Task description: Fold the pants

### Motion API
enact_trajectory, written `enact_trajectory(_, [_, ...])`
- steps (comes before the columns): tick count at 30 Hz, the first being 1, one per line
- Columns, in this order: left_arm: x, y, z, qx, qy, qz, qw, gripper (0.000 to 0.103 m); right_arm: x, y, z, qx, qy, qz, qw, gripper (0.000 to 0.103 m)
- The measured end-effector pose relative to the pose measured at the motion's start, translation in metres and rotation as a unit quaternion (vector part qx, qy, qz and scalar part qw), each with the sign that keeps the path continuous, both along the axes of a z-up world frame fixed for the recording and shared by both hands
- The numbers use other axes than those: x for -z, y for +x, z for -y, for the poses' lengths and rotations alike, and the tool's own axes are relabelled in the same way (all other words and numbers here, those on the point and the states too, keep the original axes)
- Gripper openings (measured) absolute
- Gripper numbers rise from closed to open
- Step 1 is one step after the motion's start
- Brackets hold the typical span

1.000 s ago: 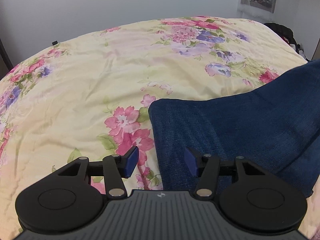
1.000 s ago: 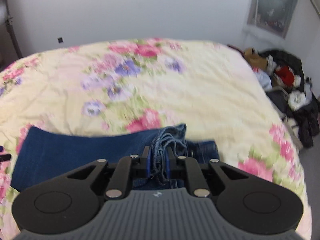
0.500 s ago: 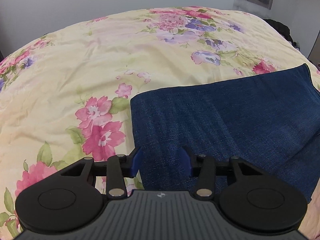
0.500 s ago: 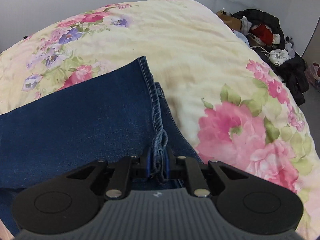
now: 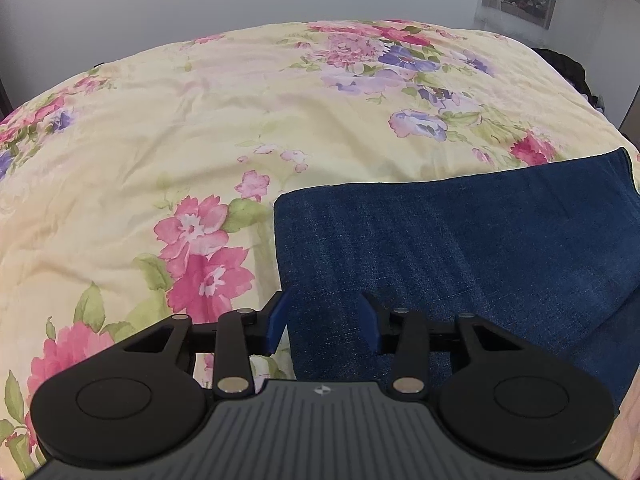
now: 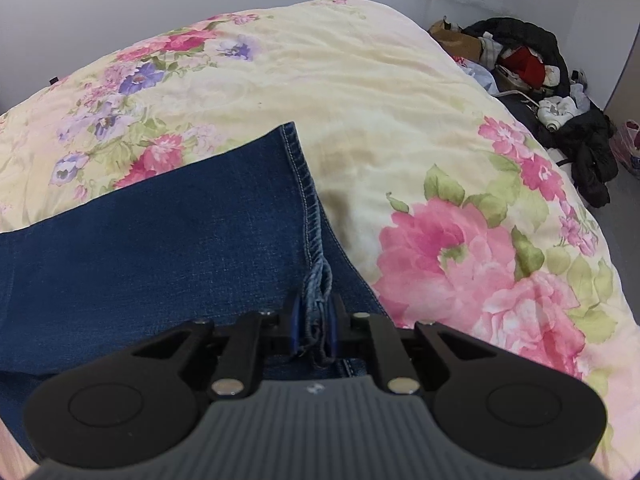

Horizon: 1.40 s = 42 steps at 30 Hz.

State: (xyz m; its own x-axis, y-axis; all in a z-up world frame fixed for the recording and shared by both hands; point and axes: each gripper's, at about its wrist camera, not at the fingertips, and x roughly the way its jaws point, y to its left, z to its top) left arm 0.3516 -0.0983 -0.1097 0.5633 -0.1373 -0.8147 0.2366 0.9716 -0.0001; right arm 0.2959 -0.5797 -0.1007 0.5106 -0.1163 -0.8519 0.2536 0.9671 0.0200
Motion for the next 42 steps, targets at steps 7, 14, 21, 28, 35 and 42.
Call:
enact_trajectory(7, [-0.006,-0.004,-0.007,0.005,0.005,0.005,1.0,0.043,0.017,0.003,-0.013,-0.02,-0.057,-0.029,0.998,0.012])
enact_trajectory(14, [-0.016,0.023,-0.016,-0.01,-0.044,0.02,0.9988,0.028,-0.024,-0.002,-0.012,-0.004,-0.087,0.033,0.996,0.023])
enact_trajectory(21, [0.009,0.067,-0.004,-0.017,-0.054,0.025,0.9981,0.02,-0.013,0.045,-0.031,-0.032,-0.081,0.086,0.992,0.013])
enact_trajectory(28, [0.054,0.097,-0.007,-0.024,-0.039,0.0,0.999,0.011,0.039,0.082,-0.007,-0.004,-0.042,0.05,0.998,0.004])
enact_trajectory(35, [0.043,0.093,-0.007,-0.04,-0.037,0.014,0.9984,0.009,0.05,0.081,0.0,0.014,-0.036,0.04,0.998,0.006])
enact_trajectory(42, [0.004,0.033,-0.009,0.005,-0.035,0.017,0.9992,0.01,0.012,0.016,-0.011,-0.023,-0.038,0.08,0.996,0.006])
